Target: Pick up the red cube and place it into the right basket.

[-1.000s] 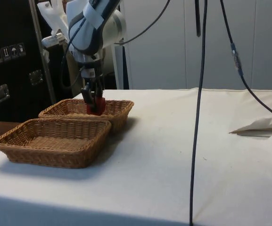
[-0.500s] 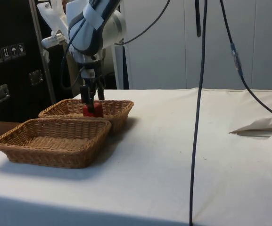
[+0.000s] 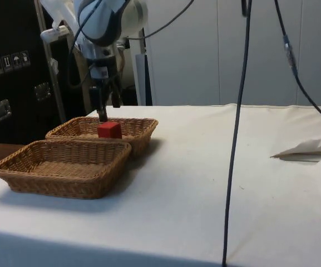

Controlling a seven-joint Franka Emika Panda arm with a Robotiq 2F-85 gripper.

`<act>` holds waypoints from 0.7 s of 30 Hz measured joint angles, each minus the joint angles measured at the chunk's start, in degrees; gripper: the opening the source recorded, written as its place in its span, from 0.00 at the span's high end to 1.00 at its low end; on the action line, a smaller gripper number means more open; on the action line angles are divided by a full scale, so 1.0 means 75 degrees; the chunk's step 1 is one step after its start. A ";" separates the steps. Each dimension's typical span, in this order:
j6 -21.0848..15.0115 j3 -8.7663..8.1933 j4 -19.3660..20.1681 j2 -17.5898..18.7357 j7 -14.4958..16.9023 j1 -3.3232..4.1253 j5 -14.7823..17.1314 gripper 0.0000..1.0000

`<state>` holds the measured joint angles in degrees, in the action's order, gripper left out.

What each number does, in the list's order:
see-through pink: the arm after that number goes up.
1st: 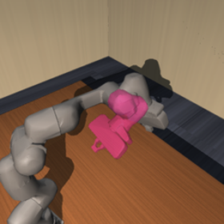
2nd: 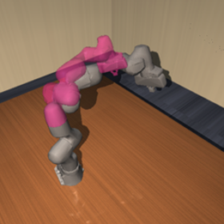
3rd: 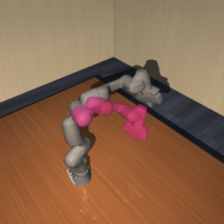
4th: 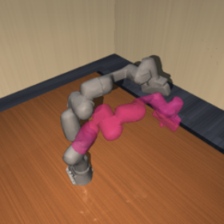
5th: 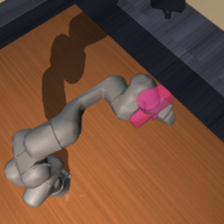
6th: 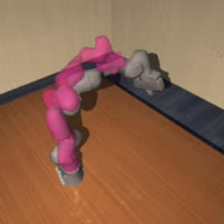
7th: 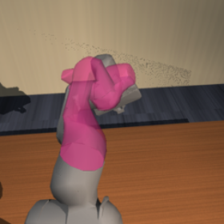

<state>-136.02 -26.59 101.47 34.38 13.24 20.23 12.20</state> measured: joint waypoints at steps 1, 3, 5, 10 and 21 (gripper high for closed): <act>0.0000 0.0000 0.0000 0.0000 0.0000 0.0000 0.0000 0.00; 0.0061 0.0061 0.0145 -0.0260 -0.0191 0.0061 -0.0176 0.00; 0.0153 0.0099 0.0214 -0.0420 -0.0298 0.0092 -0.0283 0.00; 0.0367 0.0222 0.0397 -0.0802 -0.0565 0.0160 -0.0550 0.00; 0.0749 0.0604 0.0817 -0.1566 -0.1192 0.0252 -0.1092 0.00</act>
<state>-130.41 -22.06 107.60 22.63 4.30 22.12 4.01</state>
